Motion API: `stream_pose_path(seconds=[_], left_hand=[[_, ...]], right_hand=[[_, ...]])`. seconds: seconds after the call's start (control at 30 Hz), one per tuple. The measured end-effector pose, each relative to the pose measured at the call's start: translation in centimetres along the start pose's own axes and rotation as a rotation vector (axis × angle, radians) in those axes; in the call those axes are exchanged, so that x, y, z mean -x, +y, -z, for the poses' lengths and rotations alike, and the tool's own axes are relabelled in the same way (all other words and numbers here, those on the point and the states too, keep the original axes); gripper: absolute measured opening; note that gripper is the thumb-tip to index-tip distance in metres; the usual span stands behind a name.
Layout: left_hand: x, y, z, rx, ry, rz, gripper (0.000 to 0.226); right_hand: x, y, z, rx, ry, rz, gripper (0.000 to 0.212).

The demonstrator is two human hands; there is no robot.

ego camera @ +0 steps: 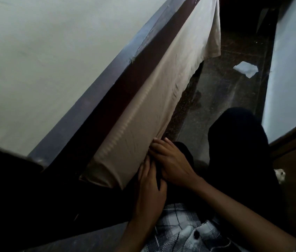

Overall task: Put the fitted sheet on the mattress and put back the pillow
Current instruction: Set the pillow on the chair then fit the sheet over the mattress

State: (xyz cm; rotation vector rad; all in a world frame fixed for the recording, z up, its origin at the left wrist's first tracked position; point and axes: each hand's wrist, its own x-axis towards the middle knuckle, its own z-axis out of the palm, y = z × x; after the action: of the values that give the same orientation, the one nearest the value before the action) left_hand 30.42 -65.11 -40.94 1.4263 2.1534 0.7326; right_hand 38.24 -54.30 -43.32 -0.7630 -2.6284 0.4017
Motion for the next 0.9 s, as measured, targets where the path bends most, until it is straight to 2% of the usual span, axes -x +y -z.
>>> stream_pose_path(seconds=[0.13,0.23,0.43,0.5,0.57,0.6,0.63,0.77,0.83,0.9], left_hand=[[-0.8,0.5,0.0,-0.078,-0.039,0.057,0.068],[-1.2,1.1,0.8,-0.077,-0.122,0.11,0.056],[-1.6,1.4,1.2,0.038,-0.131,0.147,0.059],[-1.7,1.3,1.2,0.095,-0.136,0.176,0.056],[-1.5,1.4,1.4,0.129,-0.155,0.187,0.058],[-1.6,1.5,1.5,0.139,-0.169,0.186,0.061],[-1.7,1.6,1.6,0.143,-0.181,0.184,0.061],[-2.6,2.6,2.1,0.167,-0.173,0.21,0.051],[-3.5,3.3,2.1,0.172,-0.136,0.162,0.048],[-4.5,3.7,1.9,0.159,-0.112,0.112,0.046]], right_hand=[[-0.7,0.7,-1.1,0.085,0.023,0.065,0.039],[-0.9,1.0,-1.4,0.169,0.013,0.019,0.039],[-3.1,-0.3,-1.3,0.173,-0.03,-0.055,0.034],[-3.1,0.7,-0.3,0.07,-0.14,0.04,0.045],[-3.4,2.9,1.1,-0.2,-0.294,0.145,0.06],[-3.8,3.8,1.8,-0.323,-0.358,0.139,0.063],[-4.1,4.3,2.2,-0.391,-0.353,0.096,0.061],[-4.1,5.5,3.3,-0.557,-0.045,-0.221,0.049],[-4.0,5.7,3.4,-0.47,0.028,-0.201,0.048],[-4.2,6.0,3.2,-0.28,0.061,-0.08,0.044]])
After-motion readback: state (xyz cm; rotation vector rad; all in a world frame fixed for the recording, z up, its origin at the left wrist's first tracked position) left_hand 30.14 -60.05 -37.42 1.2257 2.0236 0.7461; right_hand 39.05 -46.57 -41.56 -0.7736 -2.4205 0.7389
